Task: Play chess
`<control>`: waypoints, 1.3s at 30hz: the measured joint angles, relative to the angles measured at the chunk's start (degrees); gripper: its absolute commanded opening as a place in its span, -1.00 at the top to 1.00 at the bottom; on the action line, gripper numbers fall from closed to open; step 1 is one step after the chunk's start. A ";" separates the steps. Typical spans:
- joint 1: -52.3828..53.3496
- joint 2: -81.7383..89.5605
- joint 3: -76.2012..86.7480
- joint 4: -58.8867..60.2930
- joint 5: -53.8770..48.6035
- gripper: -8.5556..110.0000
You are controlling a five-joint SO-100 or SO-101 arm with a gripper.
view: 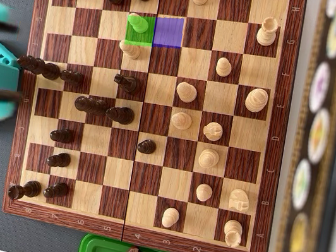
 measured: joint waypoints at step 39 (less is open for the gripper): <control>0.09 3.96 12.04 -82.53 -18.02 0.55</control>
